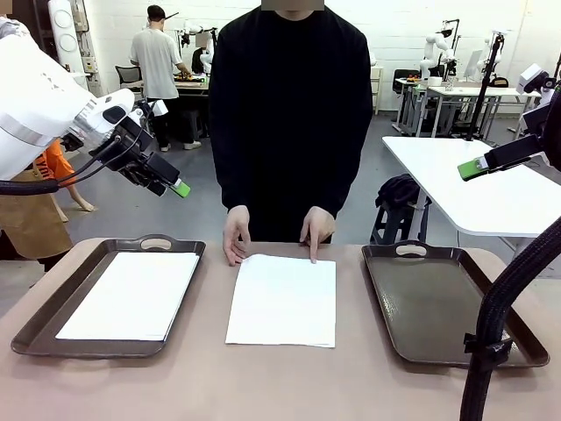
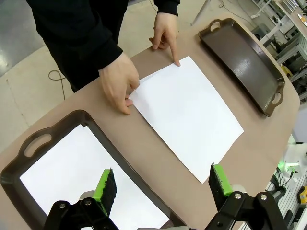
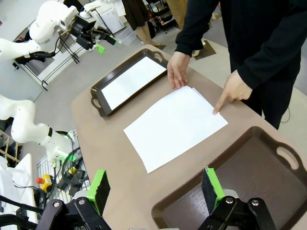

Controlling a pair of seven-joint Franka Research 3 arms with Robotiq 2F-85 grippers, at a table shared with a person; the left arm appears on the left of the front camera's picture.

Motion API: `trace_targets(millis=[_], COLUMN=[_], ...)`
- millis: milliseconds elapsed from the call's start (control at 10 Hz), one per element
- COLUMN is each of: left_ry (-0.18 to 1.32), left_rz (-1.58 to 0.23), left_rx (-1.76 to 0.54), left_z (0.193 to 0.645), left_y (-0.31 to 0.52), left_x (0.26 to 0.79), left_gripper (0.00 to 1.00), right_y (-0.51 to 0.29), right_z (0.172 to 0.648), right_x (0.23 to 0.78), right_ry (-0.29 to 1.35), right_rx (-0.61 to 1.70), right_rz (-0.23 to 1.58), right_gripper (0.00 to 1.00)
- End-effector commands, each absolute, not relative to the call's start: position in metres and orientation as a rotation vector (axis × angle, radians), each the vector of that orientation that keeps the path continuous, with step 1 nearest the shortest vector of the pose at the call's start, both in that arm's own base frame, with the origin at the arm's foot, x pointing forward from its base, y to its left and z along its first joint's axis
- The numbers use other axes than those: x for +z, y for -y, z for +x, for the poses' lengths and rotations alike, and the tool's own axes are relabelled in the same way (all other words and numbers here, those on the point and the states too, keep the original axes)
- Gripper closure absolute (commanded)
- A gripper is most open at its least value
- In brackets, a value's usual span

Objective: Sort the A4 documents.
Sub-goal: Receive the A4 Paper.

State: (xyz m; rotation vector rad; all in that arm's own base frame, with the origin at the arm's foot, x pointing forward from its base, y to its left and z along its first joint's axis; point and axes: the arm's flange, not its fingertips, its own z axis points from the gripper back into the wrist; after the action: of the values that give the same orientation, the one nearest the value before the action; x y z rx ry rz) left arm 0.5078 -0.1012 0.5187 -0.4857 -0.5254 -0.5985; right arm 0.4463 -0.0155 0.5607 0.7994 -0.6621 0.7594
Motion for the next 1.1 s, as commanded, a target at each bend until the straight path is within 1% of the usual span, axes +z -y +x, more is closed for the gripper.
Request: trace_targets(millis=[0, 1000], left_ry=[0.534, 0.534], left_rz=[-0.481, -0.481], left_rx=[-0.594, -0.594], left_z=[0.5083, 0.5083], left_y=[0.1003, 0.1003], left_x=[0.5192, 0.5192], left_gripper=[0.0, 0.0], right_y=[0.0146, 0.0146], right_z=[0.4456, 0.4456], right_x=[0.561, 0.561], right_ry=[0.666, 0.666], right_rx=[0.762, 0.762], right_rz=[0.807, 0.807], right_gripper=[0.0, 0.0])
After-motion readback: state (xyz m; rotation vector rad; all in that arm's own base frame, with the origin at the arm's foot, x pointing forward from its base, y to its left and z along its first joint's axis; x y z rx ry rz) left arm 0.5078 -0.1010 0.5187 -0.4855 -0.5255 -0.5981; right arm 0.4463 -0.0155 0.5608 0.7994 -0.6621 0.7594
